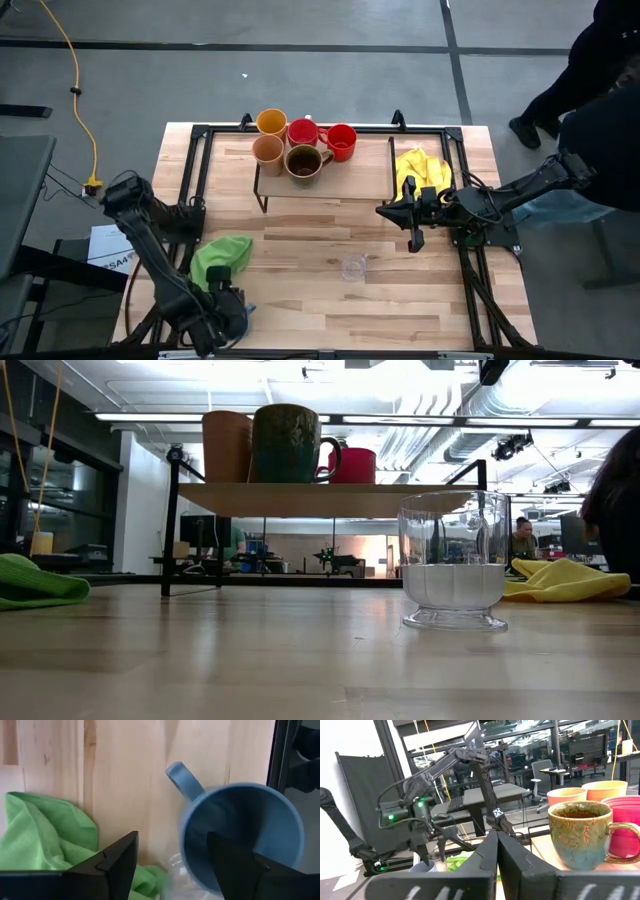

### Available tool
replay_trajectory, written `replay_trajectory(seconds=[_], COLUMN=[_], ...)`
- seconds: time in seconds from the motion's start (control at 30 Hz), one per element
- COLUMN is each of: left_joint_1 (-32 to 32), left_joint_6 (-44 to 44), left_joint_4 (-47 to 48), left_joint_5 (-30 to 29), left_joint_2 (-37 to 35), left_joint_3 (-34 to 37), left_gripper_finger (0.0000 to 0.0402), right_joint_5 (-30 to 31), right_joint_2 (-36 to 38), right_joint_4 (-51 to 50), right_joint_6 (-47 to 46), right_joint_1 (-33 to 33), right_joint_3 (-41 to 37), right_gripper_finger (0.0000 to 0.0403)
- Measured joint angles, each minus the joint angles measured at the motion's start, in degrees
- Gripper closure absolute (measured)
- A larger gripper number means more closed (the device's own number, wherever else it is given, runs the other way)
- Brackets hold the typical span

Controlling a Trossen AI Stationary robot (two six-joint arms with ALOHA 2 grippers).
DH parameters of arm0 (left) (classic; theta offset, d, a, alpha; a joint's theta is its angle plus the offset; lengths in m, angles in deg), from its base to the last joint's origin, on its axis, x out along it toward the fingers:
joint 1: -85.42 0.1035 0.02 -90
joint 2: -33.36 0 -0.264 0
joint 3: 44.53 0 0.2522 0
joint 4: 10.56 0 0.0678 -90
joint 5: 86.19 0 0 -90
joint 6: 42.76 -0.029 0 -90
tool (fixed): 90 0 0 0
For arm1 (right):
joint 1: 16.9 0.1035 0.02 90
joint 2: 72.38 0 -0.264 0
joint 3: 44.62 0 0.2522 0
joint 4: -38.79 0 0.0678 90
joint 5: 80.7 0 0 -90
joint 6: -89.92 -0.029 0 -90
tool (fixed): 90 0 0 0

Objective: Stack small to large cups/mugs on shelf
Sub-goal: Put the blue mug on the shelf

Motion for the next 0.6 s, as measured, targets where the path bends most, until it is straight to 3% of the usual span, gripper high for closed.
replay_trajectory(seconds=[0.23, 0.43, 0.6], left_joint_1=[0.7, 1.1, 1.8], left_joint_6=[1.1, 1.1, 3.0], left_joint_4=[-0.9, -4.5, -5.9], left_joint_5=[1.2, 7.5, 6.4], left_joint_2=[2.2, 3.4, 3.3], left_joint_3=[0.0, 3.7, 4.6], left_gripper_finger=[0.0187, 0.0231, 0.0256], right_joint_5=[0.0, 0.0, 0.0], right_joint_2=[0.0, 0.0, 0.0], right_joint_4=[-0.6, -1.1, -1.7], right_joint_6=[0.0, 0.0, 0.0], right_joint_1=[0.0, 0.0, 0.0], right_joint_3=[0.0, 0.0, 0.0], right_gripper_finger=[0.0403, 0.0403, 0.0403])
